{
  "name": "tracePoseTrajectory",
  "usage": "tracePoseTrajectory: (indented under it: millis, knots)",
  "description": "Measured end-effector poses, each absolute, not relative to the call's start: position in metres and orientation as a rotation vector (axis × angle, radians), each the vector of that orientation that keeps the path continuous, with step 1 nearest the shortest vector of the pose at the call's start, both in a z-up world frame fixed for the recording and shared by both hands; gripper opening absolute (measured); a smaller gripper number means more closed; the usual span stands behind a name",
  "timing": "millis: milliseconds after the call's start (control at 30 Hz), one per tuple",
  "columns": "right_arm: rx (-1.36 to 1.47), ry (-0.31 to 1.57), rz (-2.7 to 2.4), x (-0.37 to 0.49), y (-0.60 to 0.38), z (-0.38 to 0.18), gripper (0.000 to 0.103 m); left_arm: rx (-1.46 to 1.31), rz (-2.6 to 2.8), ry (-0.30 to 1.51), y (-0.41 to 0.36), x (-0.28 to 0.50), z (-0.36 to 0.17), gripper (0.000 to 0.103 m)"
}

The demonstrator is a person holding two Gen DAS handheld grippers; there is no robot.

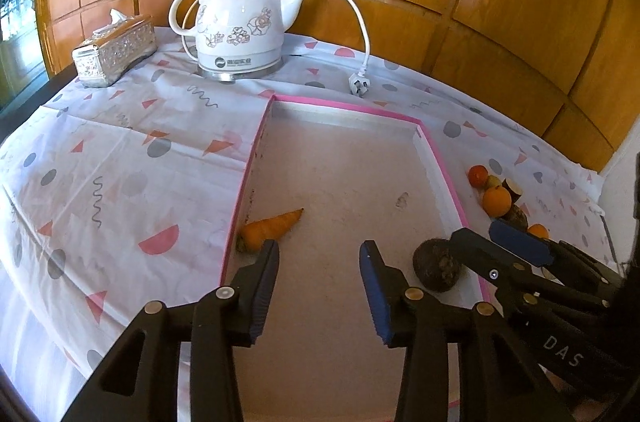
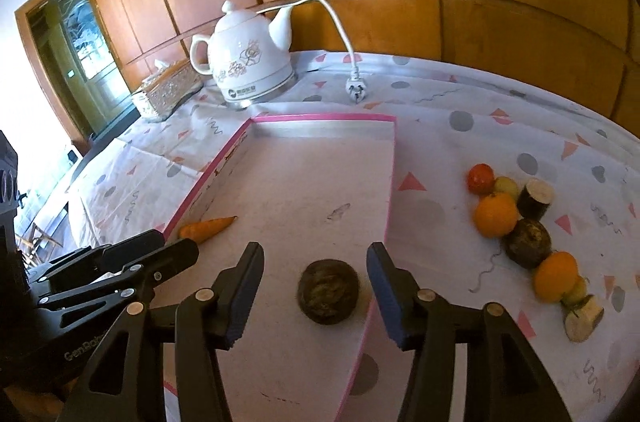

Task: Organize fruits
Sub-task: 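Carry the carrot and dark fruit into the pink tray and open both grippers, then grasp the dark wooden log slice with the right gripper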

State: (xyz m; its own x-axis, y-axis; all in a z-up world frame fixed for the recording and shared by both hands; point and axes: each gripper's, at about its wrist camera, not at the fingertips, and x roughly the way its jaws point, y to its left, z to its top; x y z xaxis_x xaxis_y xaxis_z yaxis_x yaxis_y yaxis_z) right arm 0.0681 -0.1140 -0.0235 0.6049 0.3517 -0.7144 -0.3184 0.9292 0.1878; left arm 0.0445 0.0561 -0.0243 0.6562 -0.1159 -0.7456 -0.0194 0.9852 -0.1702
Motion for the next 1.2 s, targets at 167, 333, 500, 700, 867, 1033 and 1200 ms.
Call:
tracePoseTrajectory:
  millis: [167,333,500,700,867,1033,1200]
  knots:
    - [0.045,0.818,0.344,0.058,-0.127,-0.022,0.054,-0.164,-0.071,0.854,0.049,0.041,-0.024,0.045]
    - [0.071,0.810,0.303,0.051,-0.144,-0.023,0.054,-0.146,-0.109,0.851,0.038,0.038,-0.023,0.045]
    - [0.101,0.809,0.245,0.041,-0.170,-0.026,0.054,-0.133,-0.160,0.858,0.025,0.035,-0.024,0.046]
    - [0.164,0.819,0.109,0.025,-0.227,-0.035,0.054,-0.108,-0.227,0.870,0.007,0.032,-0.026,0.050]
    - [0.210,0.843,-0.026,0.017,-0.278,-0.051,0.054,-0.079,-0.281,0.876,-0.011,0.030,-0.027,0.050]
    - [0.200,0.859,-0.059,0.024,-0.301,-0.060,0.057,-0.041,-0.327,0.883,-0.027,0.027,-0.028,0.050]
    - [0.160,0.875,-0.051,0.037,-0.307,-0.068,0.058,-0.011,-0.351,0.886,-0.038,0.026,-0.029,0.051]
